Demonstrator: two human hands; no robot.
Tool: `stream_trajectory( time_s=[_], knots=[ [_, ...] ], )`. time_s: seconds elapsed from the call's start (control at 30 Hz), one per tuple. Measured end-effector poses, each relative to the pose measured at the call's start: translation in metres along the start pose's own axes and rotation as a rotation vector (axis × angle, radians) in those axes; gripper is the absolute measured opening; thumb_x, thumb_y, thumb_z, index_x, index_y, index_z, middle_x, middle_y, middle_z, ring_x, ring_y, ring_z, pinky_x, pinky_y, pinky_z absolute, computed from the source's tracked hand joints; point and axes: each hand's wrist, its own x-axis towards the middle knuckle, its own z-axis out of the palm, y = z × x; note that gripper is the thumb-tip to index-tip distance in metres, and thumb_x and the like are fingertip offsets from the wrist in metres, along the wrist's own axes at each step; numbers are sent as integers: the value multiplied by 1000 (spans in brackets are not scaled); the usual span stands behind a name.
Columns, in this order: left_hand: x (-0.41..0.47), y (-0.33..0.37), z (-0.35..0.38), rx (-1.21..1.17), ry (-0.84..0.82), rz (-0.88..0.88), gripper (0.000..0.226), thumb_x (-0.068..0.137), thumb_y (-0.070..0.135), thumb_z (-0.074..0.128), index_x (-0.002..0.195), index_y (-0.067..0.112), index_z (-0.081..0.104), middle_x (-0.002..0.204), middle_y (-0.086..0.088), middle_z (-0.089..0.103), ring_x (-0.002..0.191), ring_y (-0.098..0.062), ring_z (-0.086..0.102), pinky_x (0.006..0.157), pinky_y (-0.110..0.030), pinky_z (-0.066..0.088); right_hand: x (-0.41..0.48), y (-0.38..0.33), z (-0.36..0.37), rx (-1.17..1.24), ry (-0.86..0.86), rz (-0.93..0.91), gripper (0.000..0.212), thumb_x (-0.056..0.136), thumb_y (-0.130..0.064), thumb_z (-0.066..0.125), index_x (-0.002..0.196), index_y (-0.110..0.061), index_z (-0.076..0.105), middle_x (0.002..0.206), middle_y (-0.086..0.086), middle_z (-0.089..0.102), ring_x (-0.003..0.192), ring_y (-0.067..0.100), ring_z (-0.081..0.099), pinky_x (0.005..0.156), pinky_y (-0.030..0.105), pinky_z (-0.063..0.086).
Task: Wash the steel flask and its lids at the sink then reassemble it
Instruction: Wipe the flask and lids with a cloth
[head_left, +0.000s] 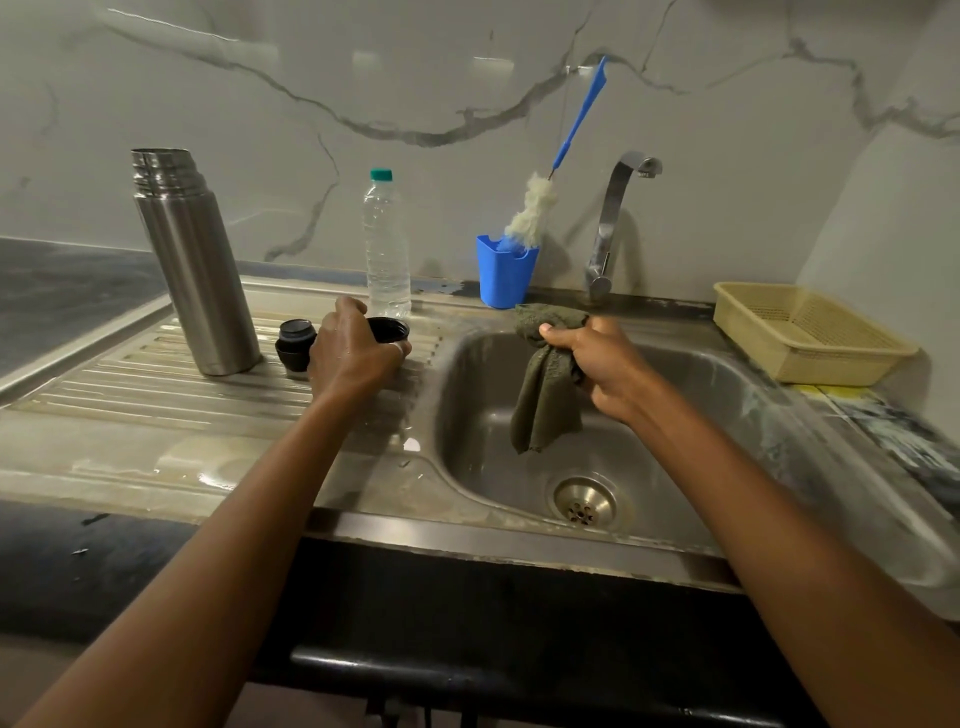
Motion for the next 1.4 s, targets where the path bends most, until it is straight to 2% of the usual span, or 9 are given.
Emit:
stream_trajectory(
  time_s=[0.3, 0.43, 0.6, 0.8, 0.9, 0.97, 1.03, 1.17, 1.4],
  knots=[
    [-12, 10, -2, 362, 48, 5, 80, 80, 51, 80, 133, 3, 42, 132, -21, 46, 126, -40, 40, 88, -49, 45, -3, 1, 2, -8, -23, -1, 12, 96, -17, 67, 108, -13, 65, 94, 6, 71, 84, 18, 67, 87, 38, 57],
    [-14, 37, -4, 431, 101, 159, 56, 94, 48, 66, 128, 4, 56, 126, -20, 55, 120, -38, 46, 76, -44, 42, -3, 1, 0, -19, -20, -5, 8, 97, -17, 66, 105, -15, 66, 91, 5, 70, 82, 16, 66, 81, 34, 56],
    [-13, 86, 25, 161, -209, 337, 31, 102, 37, 55, 102, 11, 72, 96, -7, 71, 86, -22, 61, 72, -33, 46, 3, -3, -7, 107, -1, -15, 24, 97, -18, 67, 120, -15, 67, 100, 5, 77, 89, 17, 72, 80, 31, 58],
    [-23, 119, 62, -441, -593, 128, 51, 106, 53, 38, 121, 11, 64, 112, -3, 65, 106, -19, 59, 97, -40, 46, 6, -17, -17, 341, -97, -30, 24, 103, -15, 53, 118, -8, 71, 114, 14, 75, 104, 25, 72, 96, 40, 56],
    [-34, 116, 76, -859, -722, 13, 45, 102, 53, 50, 93, 11, 62, 75, -5, 53, 70, -17, 49, 71, -32, 44, 10, -18, -23, 334, -50, 7, 24, 105, -18, 52, 114, -7, 70, 106, 14, 75, 95, 26, 73, 90, 43, 59],
    [-36, 113, 85, -906, -785, 49, 33, 101, 36, 59, 103, 3, 66, 78, -10, 66, 71, -20, 63, 76, -35, 56, 13, -16, -24, 296, -17, 41, 27, 105, -22, 51, 116, -7, 70, 107, 15, 75, 97, 31, 72, 91, 53, 58],
    [-38, 109, 91, -860, -813, 47, 27, 99, 22, 65, 116, 1, 68, 100, -13, 76, 93, -24, 73, 89, -40, 60, 17, -12, -26, 260, 24, 35, 26, 104, -23, 52, 114, -8, 72, 110, 13, 76, 105, 30, 72, 98, 54, 55],
    [-34, 104, 95, -727, -780, -9, 28, 97, 29, 68, 115, 8, 70, 94, -3, 78, 89, -16, 74, 74, -28, 60, 18, -10, -34, 105, 107, -1, 21, 103, -26, 57, 110, -14, 73, 107, 6, 78, 103, 22, 73, 101, 44, 55],
    [-27, 101, 89, -884, -595, -102, 22, 102, 35, 57, 113, 18, 65, 117, -7, 69, 111, -23, 66, 95, -43, 56, 8, -11, -40, -166, 102, -47, 32, 104, -41, 54, 123, -19, 66, 114, -1, 72, 104, 16, 68, 97, 37, 55]
  ],
)
